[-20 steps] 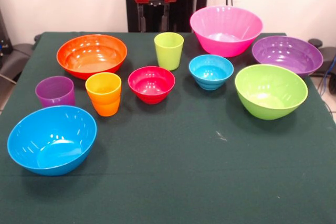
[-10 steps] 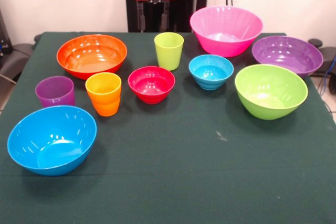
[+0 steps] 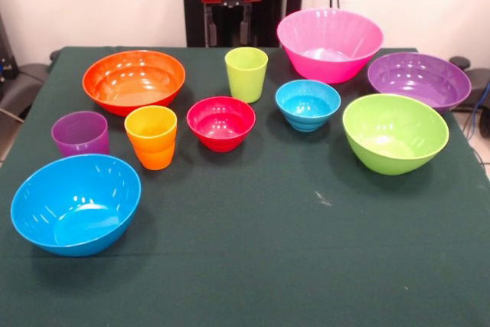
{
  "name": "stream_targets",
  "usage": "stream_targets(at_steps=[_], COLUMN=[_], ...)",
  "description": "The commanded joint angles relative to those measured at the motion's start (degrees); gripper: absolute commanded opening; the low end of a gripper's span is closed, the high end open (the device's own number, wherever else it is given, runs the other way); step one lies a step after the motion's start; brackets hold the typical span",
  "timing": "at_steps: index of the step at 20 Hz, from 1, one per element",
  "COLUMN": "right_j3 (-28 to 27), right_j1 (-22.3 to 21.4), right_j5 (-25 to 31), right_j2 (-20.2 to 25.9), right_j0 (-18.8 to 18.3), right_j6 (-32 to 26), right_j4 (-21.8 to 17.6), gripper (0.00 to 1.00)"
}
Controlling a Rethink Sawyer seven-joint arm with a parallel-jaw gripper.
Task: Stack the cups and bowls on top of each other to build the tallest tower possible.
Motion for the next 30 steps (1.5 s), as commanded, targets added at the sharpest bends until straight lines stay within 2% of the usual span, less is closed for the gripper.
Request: stream_targets(at_steps=[1,5,11,30], right_j3=[-4.42,-6.44,-7.94,-8.77], right_j1=[6.70,10.07,12.76,13.76], right_j5=[-0.04,-2.31,-4.60,-3.95], right_j2=[1.37,0.67,-0.07,1.68], right_j0=[2.59,3.08,3.25,0.26], right_j6=[5.45,5.56,5.67,3.04], right_j4=[-0.95,-1.62,-2.32,-3.47], gripper=[1.00,1.00,1.00,1.00])
